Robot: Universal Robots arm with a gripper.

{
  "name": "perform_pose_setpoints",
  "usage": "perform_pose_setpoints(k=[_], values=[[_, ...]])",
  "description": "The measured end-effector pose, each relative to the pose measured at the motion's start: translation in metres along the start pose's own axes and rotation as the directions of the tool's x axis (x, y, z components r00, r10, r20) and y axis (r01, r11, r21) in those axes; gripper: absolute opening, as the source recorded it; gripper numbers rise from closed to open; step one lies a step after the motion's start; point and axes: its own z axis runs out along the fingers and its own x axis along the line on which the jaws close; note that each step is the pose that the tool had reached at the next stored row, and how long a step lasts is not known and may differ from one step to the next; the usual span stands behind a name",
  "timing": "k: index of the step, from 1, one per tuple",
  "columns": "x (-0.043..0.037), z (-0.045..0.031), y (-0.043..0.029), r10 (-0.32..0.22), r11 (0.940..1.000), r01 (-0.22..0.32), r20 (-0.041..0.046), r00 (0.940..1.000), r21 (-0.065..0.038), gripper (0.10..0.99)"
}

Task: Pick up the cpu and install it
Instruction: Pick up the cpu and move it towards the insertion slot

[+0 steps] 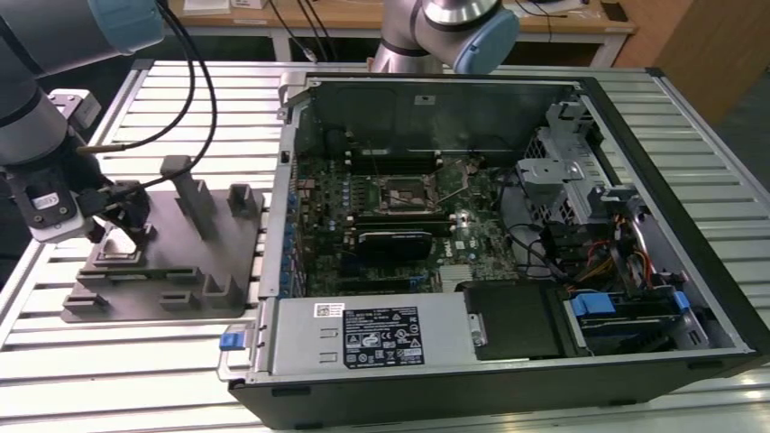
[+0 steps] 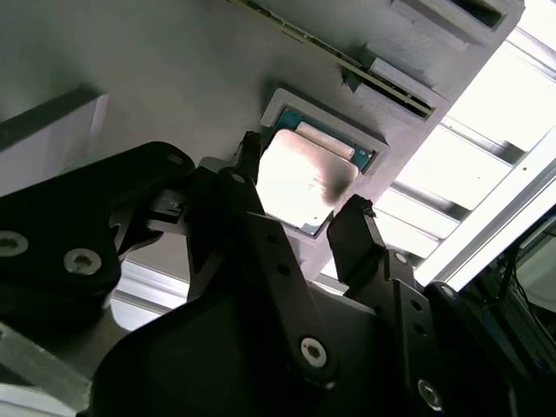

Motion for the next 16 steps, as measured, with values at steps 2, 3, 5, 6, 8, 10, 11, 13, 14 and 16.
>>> perform_pose_setpoints(k=[2, 3, 5, 6, 8, 10, 11, 13, 14, 16], values=[[0.0001, 0.0007, 0.0, -0.001, 1.0, 0.001, 0.0, 1.0, 0.0, 0.592], [0.0, 0.0015, 0.0, -0.003, 1.0, 0.003, 0.0, 1.0, 0.0, 0.592], [0.0001, 0.0029, -0.0001, -0.007, 1.0, 0.007, -0.0003, 1.0, 0.0, 0.592], [0.0002, 0.0033, -0.0002, -0.008, 1.0, 0.008, -0.0004, 1.0, 0.0, 0.592], [0.0006, 0.0042, -0.0002, -0.008, 1.0, 0.008, -0.0003, 1.0, 0.0, 0.592], [0.0006, 0.0054, -0.0003, -0.01, 0.9999, 0.01, -0.0004, 0.9999, 0.0, 0.592], [0.0007, 0.0057, -0.0003, -0.014, 0.9999, 0.014, -0.0007, 0.9999, 0.0, 0.592], [0.0007, 0.006, -0.0003, -0.022, 0.9998, 0.022, -0.0013, 0.9998, 0.0, 0.592], [0.0007, 0.0063, -0.0003, -0.027, 0.9996, 0.027, -0.0013, 0.9996, 0.0, 0.592], [0.0007, 0.0071, -0.0003, -0.036, 0.9994, 0.036, -0.0015, 0.9994, 0.0, 0.592]])
